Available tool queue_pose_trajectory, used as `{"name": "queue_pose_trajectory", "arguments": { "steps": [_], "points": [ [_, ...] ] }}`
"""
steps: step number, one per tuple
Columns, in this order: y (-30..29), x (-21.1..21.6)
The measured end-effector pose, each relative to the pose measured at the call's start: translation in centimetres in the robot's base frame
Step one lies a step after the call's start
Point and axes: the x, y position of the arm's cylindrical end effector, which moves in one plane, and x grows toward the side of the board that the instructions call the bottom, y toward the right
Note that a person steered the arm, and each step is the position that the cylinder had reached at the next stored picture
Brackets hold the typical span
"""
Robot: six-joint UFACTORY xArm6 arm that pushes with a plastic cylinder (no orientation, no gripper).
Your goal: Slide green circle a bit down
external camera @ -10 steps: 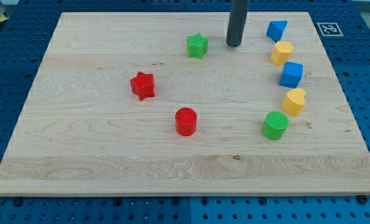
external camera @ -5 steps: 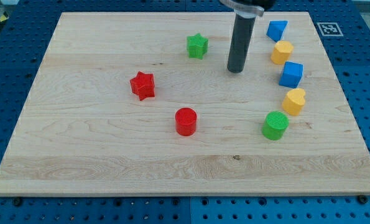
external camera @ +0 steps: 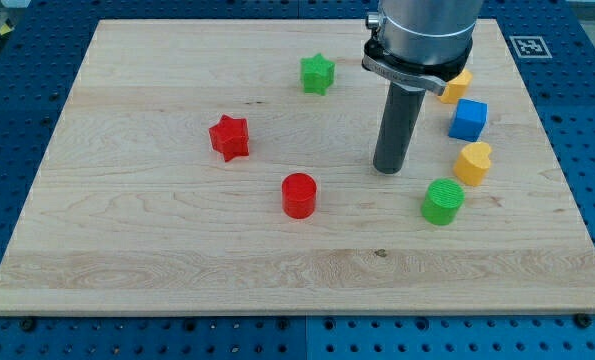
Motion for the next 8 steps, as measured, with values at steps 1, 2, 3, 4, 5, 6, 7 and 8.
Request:
{"name": "queue_pose_trajectory", "arguments": {
  "steps": [1, 2, 3, 4, 5, 6, 7, 8],
  "points": [
    [0.2, 0.0],
    [1.3, 0.7],
    [3.1, 1.3],
    [5.1, 1.3],
    [6.2, 2.1],
    [6.2, 3.2],
    [6.2, 3.3],
    [6.5, 3.5]
  ]
}}
